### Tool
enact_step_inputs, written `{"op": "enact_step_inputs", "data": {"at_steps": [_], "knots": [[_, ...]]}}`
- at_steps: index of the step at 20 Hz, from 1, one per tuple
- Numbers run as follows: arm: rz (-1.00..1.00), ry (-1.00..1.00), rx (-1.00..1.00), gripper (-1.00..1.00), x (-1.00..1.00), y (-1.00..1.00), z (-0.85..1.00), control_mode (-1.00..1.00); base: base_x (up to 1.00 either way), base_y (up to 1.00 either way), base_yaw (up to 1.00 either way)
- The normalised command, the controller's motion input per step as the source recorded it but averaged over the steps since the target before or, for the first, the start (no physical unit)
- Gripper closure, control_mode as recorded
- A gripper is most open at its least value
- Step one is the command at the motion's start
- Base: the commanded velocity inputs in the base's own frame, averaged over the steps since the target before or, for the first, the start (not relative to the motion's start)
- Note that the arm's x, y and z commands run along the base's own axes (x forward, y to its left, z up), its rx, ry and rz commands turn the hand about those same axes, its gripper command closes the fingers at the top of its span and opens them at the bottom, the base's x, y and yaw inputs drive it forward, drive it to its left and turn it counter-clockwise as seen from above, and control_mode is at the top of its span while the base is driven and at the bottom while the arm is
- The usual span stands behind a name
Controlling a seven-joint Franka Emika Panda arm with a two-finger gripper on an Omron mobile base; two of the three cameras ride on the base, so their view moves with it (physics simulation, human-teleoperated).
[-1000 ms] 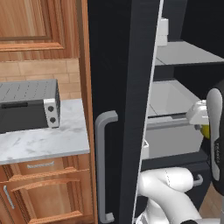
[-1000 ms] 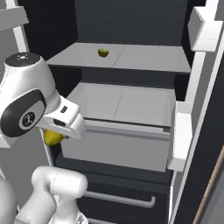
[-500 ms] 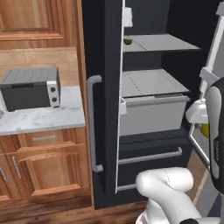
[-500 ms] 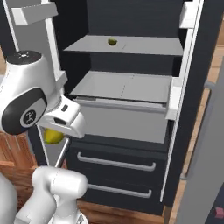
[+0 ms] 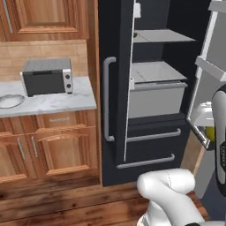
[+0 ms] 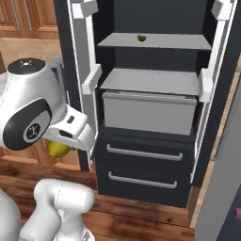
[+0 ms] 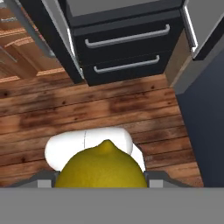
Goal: Pick lemon from the fridge and place it on the plate on the counter.
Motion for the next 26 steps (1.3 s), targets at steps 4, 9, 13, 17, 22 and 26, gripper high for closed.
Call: {"op": "enact_step_inputs", "data": {"at_steps": [4,9,13,17,22,26], "knots": [[0.0,0.0,0.0,1.0,0.0,0.0,0.0,1.0,-0.1,1.0,0.0],[0.0,0.0,0.0,1.0,0.0,0.0,0.0,1.0,0.0,1.0,0.0],[0.0,0.0,0.0,1.0,0.0,0.0,0.0,1.0,0.0,1.0,0.0],[0.0,0.0,0.0,1.0,0.0,0.0,0.0,1.0,0.12,1.0,0.04],[0.0,0.0,0.0,1.0,0.0,0.0,0.0,1.0,0.85,1.0,0.05],[0.0,0.0,0.0,1.0,0.0,0.0,0.0,1.0,1.0,0.93,0.02]]}}
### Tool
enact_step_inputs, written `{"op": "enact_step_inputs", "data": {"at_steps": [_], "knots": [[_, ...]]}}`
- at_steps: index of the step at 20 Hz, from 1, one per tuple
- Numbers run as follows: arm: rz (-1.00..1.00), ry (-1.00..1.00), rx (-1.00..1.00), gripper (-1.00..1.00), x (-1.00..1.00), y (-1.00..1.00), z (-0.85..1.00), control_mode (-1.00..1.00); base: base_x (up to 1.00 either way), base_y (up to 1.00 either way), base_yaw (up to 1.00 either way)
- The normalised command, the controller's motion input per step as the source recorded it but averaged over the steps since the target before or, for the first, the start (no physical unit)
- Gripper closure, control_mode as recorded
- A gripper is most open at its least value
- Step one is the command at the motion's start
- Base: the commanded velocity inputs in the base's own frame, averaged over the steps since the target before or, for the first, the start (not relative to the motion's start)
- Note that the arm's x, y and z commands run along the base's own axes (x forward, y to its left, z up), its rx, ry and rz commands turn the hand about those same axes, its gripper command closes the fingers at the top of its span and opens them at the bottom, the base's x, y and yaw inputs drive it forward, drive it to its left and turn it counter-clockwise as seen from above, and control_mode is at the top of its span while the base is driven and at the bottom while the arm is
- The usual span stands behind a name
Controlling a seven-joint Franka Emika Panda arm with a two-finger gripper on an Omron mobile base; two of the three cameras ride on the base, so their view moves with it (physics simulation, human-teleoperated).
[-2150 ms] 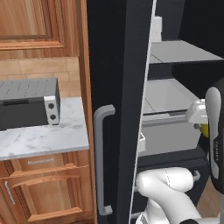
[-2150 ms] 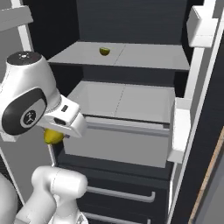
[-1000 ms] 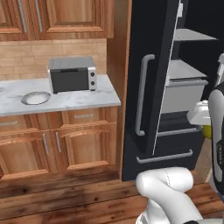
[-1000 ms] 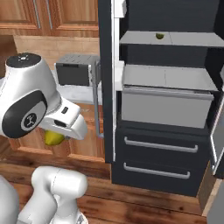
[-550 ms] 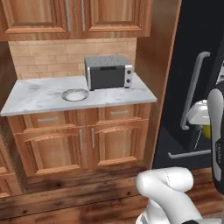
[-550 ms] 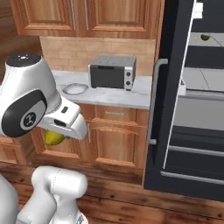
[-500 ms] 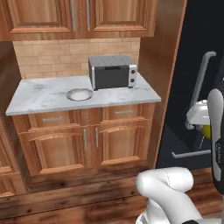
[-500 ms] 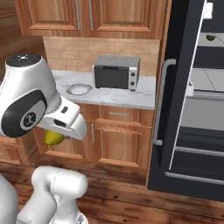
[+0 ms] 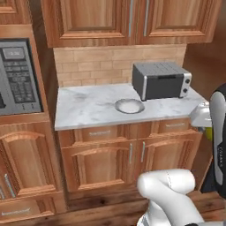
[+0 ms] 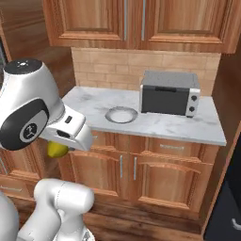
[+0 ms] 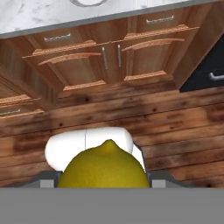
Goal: Pick lemon from the fridge and place it on the plate on the counter.
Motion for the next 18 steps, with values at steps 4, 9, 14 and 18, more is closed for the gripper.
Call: {"op": "enact_step_inputs", "data": {"at_steps": [4,9,14,18], "knots": [[0.0,0.0,0.0,1.0,0.0,0.0,0.0,1.0,1.0,0.56,0.0],[0.0,0.0,0.0,1.0,0.0,0.0,0.0,1.0,1.0,0.38,0.0],[0.0,0.0,0.0,1.0,0.0,0.0,0.0,1.0,0.95,0.0,0.01],[0.0,0.0,0.0,1.0,0.0,0.0,0.0,1.0,0.51,0.0,0.04]]}}
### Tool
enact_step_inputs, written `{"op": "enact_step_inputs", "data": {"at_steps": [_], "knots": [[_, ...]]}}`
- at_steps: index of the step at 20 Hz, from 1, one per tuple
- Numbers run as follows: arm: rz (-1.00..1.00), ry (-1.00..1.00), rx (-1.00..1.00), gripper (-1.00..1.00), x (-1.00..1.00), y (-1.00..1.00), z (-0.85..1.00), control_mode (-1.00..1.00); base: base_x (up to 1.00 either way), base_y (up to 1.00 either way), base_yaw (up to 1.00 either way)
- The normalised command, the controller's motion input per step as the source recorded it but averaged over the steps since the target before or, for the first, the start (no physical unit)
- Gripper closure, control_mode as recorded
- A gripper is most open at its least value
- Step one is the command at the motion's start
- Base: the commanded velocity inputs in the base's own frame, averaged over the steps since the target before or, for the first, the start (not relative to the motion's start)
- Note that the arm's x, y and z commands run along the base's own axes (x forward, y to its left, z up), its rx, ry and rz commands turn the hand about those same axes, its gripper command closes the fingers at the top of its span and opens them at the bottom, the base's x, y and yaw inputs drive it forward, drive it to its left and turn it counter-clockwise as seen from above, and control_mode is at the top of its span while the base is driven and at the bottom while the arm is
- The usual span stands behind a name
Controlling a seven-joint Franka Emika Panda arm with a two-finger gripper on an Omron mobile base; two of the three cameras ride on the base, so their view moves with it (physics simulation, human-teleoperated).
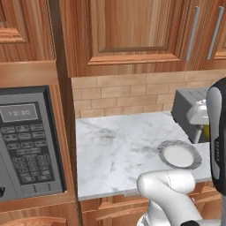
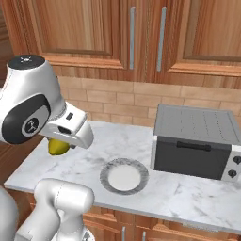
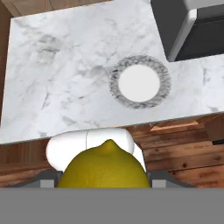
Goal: Pick lemon from the fridge and place it on the plate on the counter.
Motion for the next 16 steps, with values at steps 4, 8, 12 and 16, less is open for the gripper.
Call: {"op": "enact_step_inputs", "data": {"at_steps": [4,8,12,16], "knots": [[0.0,0.03,0.01,1.0,0.18,-0.09,-0.26,-1.0,0.09,-0.04,0.02],[0.0,0.11,0.01,1.0,0.49,-0.23,-0.8,-1.0,0.0,0.0,0.0],[0.0,0.13,0.0,1.0,0.59,-0.04,-0.84,-1.0,0.0,0.0,0.0],[0.0,0.11,-0.02,1.0,0.6,0.0,-0.86,-1.0,0.0,0.0,0.0]]}}
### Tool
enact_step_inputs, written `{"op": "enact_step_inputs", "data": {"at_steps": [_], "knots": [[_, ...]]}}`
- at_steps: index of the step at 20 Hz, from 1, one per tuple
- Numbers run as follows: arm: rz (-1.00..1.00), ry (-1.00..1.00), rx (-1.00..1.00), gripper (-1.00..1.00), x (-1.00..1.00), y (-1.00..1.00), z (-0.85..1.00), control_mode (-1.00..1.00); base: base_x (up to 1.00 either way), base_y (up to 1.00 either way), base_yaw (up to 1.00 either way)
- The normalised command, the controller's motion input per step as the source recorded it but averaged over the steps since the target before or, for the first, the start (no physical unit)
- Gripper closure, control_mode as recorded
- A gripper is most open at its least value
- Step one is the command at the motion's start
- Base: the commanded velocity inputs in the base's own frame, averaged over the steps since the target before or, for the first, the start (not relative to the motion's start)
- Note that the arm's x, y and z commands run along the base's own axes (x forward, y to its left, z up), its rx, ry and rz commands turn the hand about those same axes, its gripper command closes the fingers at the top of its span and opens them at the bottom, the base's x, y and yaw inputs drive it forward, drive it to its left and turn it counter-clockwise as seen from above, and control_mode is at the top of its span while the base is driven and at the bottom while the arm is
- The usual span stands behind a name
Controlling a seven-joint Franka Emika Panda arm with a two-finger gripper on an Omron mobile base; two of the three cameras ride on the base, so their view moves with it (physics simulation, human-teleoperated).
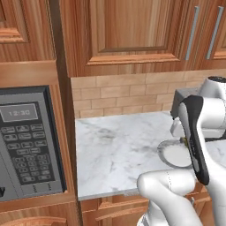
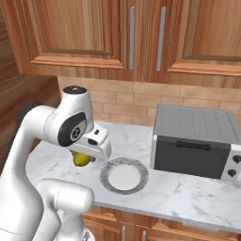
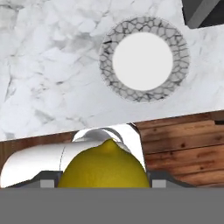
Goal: Pick lemon from the fridge and place it on the plate on the counter.
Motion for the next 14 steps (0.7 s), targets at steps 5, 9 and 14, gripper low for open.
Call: {"op": "enact_step_inputs", "data": {"at_steps": [5,9,14], "knots": [[0.0,0.12,0.0,1.0,0.61,0.0,-0.64,-1.0,0.0,0.0,0.0],[0.0,0.11,0.0,1.0,0.5,-0.07,-0.72,-1.0,0.0,0.0,0.0],[0.0,0.03,0.0,1.0,0.52,-0.21,-0.61,-1.0,0.0,0.0,0.0]]}}
